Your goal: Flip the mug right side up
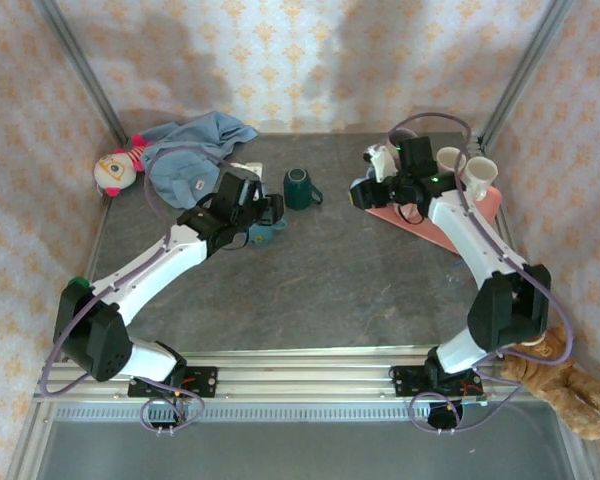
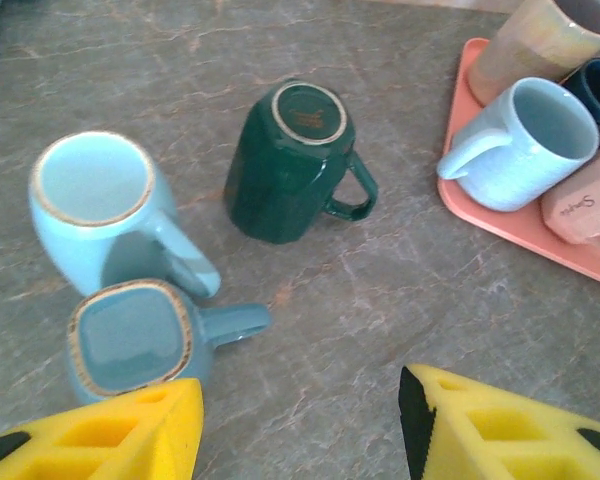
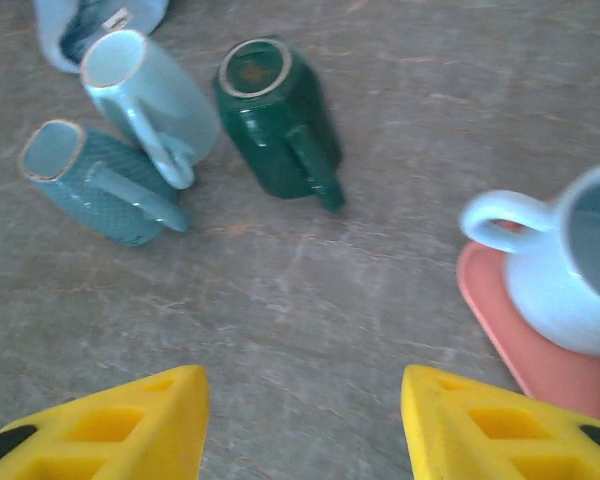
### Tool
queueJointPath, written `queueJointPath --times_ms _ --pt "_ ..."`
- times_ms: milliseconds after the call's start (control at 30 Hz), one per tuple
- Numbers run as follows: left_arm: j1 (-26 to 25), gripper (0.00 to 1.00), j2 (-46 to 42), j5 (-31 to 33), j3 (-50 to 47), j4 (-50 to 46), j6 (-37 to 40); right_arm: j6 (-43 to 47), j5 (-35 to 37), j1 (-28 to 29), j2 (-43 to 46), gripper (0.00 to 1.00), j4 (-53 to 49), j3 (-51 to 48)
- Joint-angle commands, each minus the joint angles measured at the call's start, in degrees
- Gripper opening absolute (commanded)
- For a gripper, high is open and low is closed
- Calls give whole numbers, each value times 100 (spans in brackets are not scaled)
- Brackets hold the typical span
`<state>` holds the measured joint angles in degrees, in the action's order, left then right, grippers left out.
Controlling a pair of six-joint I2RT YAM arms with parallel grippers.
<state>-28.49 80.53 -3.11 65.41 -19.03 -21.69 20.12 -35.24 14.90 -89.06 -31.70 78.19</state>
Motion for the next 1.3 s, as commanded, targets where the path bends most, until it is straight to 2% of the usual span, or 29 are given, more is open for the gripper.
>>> queueJointPath --times_ms 0,100,233,467,600,700,833,1033,1267 --pt "50 55 -90 603 93 -974 -420 -12 -247 148 -284 53 -55 413" --pt "51 53 69 510 239 -1371 -1220 -256 -155 285 -380 53 -198 526" --pt "-148 54 242 247 41 -925 -2771 -620 -13 332 -342 54 -207 399" --pt "-719 47 1112 978 655 -993 -4348 -873 249 334 -31 54 -187 -2" --pt "-922 36 1648 1470 953 -918 -5171 -887 336 338 153 53 -162 -198" --pt "-966 32 2067 1900 1176 -1110 -5655 -920 335 317 273 53 -109 -291" --pt "-958 32 2359 2299 1335 -1370 -5963 -931 212 281 335 53 -108 -332" --pt "-858 32 2264 2704 978 -1288 -6044 -926 132 241 414 53 -106 -418" --pt "-213 33 1987 2437 479 -1018 -5435 -971 111 237 471 53 -205 -373"
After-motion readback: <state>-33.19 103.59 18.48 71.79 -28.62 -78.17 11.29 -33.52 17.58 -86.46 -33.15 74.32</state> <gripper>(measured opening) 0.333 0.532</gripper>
